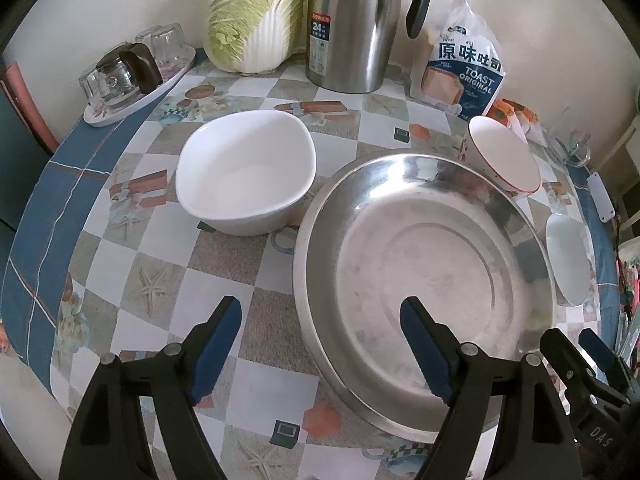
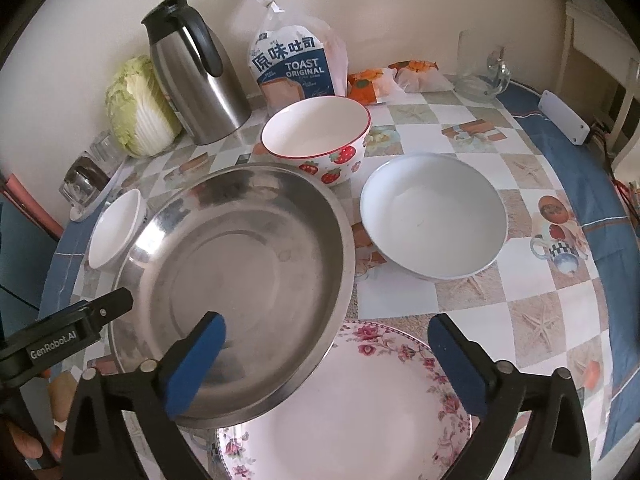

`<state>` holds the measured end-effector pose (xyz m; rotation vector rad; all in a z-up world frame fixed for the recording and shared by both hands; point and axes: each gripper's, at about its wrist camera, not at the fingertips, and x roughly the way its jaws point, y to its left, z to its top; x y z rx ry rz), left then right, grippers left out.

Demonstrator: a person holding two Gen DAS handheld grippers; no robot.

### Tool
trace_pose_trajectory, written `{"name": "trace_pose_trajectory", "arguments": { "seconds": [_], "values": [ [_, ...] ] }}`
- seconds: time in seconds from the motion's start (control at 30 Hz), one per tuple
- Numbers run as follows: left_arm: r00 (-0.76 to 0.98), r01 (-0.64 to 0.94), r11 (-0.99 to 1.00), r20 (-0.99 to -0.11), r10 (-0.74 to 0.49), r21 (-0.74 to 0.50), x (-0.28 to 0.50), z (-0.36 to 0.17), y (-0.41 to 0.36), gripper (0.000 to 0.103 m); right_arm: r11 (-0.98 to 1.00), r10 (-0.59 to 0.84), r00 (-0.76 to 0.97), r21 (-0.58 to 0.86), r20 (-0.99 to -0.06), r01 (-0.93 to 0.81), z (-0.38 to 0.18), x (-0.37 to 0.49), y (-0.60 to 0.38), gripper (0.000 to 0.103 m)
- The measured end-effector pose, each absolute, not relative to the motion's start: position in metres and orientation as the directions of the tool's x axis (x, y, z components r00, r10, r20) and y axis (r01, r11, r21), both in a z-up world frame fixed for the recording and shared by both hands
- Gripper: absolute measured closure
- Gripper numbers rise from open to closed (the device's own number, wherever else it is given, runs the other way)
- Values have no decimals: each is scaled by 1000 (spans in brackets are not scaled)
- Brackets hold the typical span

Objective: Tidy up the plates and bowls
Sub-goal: 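Move both grippers toward the pink-rose-rimmed plate, then close both grippers on the rim of the pink-rose plate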

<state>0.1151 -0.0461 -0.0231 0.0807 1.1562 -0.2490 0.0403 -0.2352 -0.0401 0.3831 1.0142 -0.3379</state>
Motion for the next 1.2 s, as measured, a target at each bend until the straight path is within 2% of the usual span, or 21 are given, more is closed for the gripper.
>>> {"name": "trace_pose_trajectory", "arguments": {
  "seconds": [0.37,0.77,0.93,1.2],
  "values": [
    [407,225,967,-890,-206,-121,77,-11,-46,21,880,-121,499,140,-858,454,-31,6,-227,0],
    [369,307,939,-891,-265,-153,26,-13,-62,20,871,-157,474,105,-866,480,-33,-37,-230,0],
    [319,359,917,-901,-293,-172,7,-22,-77,20,849,-137,472,143,-871,509,-38,-49,-248,0],
    [271,391,911,-930,-248,-129,-4,-41,-104,20,797,-90,445,203,-891,568,-58,-61,-277,0]
  ]
}}
